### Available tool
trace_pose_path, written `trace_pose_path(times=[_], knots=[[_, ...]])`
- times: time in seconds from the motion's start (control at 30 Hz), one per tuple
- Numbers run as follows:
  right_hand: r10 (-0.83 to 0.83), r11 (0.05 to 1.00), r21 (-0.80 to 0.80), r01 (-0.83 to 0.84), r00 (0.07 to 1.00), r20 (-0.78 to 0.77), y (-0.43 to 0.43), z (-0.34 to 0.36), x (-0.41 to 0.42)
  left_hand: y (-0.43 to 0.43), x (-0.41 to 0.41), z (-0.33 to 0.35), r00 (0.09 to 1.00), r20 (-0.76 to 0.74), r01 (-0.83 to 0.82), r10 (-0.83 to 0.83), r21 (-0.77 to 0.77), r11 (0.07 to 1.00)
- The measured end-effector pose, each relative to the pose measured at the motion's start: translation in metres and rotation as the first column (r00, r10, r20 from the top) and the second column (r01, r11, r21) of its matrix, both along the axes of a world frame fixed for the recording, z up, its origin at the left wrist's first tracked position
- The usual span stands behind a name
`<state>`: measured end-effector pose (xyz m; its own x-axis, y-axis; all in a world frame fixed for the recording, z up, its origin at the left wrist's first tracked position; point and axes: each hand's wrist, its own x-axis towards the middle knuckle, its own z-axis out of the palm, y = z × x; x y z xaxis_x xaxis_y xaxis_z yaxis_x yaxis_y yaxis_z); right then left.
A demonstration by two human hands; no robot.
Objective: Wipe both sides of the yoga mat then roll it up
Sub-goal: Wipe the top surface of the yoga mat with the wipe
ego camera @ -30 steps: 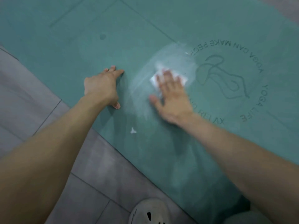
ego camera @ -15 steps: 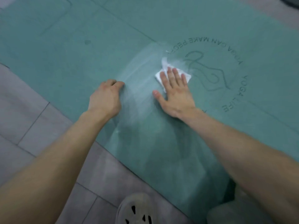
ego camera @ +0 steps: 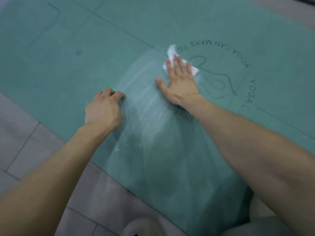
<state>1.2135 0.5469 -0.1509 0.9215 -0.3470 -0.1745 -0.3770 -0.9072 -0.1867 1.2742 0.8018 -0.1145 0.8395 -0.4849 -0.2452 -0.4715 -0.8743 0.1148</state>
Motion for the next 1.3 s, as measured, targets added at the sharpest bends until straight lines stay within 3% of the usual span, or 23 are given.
trace_pose_path(times=[0.1, 0.17, 0.37, 0.5, 0.6, 0.7, 0.77, 0.87, 1.0, 1.1, 1.2, 1.3], knots=[[0.183, 0.982, 0.028, -0.184, 0.982, 0.036, 0.032, -0.003, 0.029, -0.001, 0.002, 0.000, 1.000, 0.017, -0.006, 0.006, 0.004, 1.000], [0.192, 0.979, 0.052, -0.195, 0.980, 0.056, 0.029, -0.001, 0.030, -0.002, 0.005, 0.000, 1.000, 0.023, -0.008, 0.007, 0.012, 1.000], [-0.033, 0.999, 0.019, 0.032, 0.999, 0.033, -0.026, -0.004, -0.088, -0.005, 0.008, 0.002, 0.998, 0.030, -0.062, 0.063, -0.022, 0.998], [-0.207, 0.978, -0.006, 0.208, 0.978, 0.035, -0.006, 0.001, -0.094, -0.005, 0.005, 0.004, 0.998, 0.049, -0.034, 0.034, -0.005, 0.999], [0.095, 0.995, 0.026, -0.099, 0.988, 0.124, 0.081, -0.003, -0.090, 0.008, 0.014, 0.009, 0.999, -0.026, 0.032, -0.033, -0.026, 0.999], [0.468, 0.875, 0.065, -0.480, 0.872, 0.141, 0.158, -0.007, -0.110, 0.038, 0.024, 0.010, 0.989, -0.126, 0.051, -0.072, -0.158, 0.986], [0.602, 0.788, 0.063, -0.612, 0.789, 0.124, 0.166, -0.005, -0.119, 0.066, 0.033, 0.011, 0.991, -0.111, -0.096, 0.076, -0.184, 0.978], [0.620, 0.779, 0.037, -0.626, 0.778, 0.097, 0.138, -0.006, -0.132, 0.108, 0.051, 0.008, 0.954, -0.075, -0.297, 0.290, -0.106, 0.949], [0.288, 0.958, -0.002, -0.288, 0.954, 0.083, 0.094, -0.008, -0.100, 0.129, 0.053, 0.003, 0.935, -0.136, -0.330, 0.327, 0.002, 0.944], [0.147, 0.989, 0.017, -0.149, 0.987, 0.069, 0.118, -0.007, -0.035, 0.127, 0.054, 0.009, 0.939, -0.151, -0.312, 0.309, 0.007, 0.950], [0.383, 0.921, 0.025, -0.389, 0.915, 0.126, 0.177, -0.010, -0.031, 0.127, 0.059, 0.012, 0.949, -0.130, -0.287, 0.288, 0.023, 0.958], [0.645, 0.758, 0.030, -0.652, 0.755, 0.120, 0.198, -0.005, -0.092, 0.131, 0.060, 0.009, 0.954, -0.119, -0.278, 0.275, -0.011, 0.961]])
